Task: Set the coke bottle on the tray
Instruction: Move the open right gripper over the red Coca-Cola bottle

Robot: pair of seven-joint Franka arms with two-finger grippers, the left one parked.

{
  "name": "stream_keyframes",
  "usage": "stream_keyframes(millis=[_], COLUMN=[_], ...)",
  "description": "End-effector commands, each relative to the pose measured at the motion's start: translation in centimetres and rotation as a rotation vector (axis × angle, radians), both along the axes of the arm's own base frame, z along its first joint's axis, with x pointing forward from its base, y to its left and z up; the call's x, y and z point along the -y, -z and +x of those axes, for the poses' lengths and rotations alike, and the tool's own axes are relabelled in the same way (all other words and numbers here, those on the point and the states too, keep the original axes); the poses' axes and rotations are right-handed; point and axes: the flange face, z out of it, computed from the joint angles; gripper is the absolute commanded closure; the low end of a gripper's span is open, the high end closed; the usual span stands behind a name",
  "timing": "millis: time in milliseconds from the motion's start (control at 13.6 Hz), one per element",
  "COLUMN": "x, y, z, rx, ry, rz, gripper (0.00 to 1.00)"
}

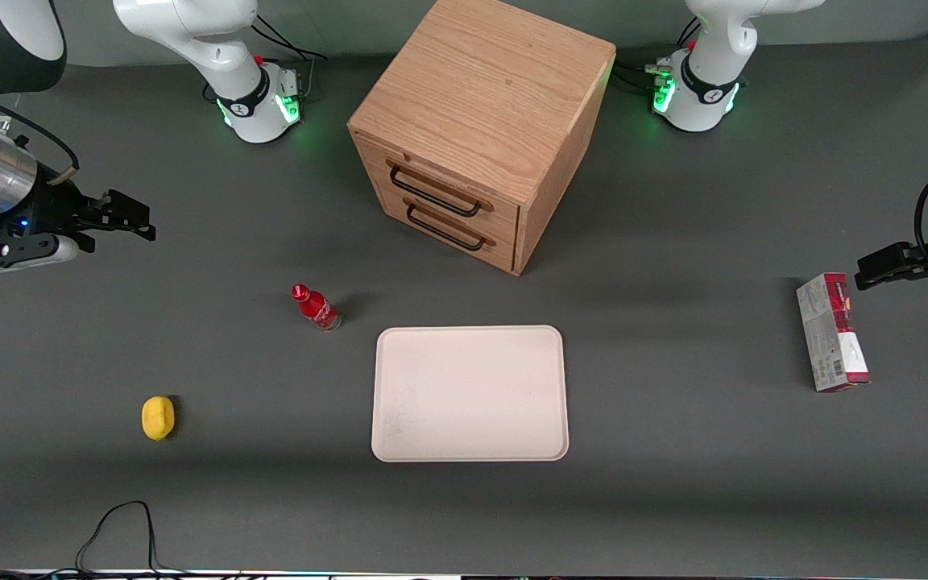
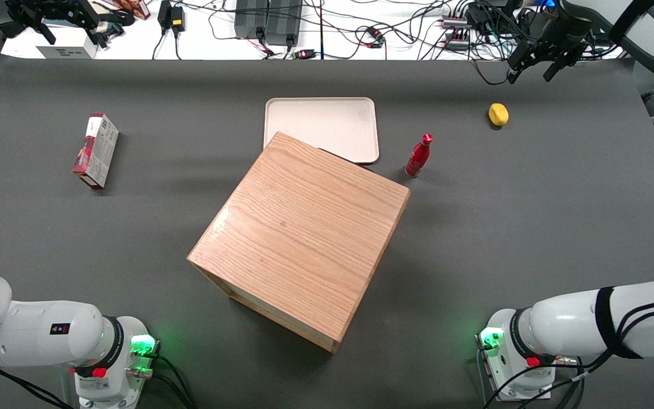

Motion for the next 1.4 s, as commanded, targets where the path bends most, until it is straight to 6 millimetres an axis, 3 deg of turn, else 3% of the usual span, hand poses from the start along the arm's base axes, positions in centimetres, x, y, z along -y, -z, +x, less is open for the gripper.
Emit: stream_keyframes(millis=[0,811,959,1107,1328], x=[0.5,0.2,-0.7,-5.1,-13.2], y=[-0.8,-1.8,-2.1,-2.3,-4.2], z=[0.3,0.4,0.4,0.5,-1.1], rx=[-0.006,-0.016,-0.013,-0.020,-0.027], ry=[0.008,0.022,0.028,0.062,0.115], rz=[0.017,0.017,0.021,0.011,-0.001], gripper=[0.00,0.00,0.00,0.00,0.00])
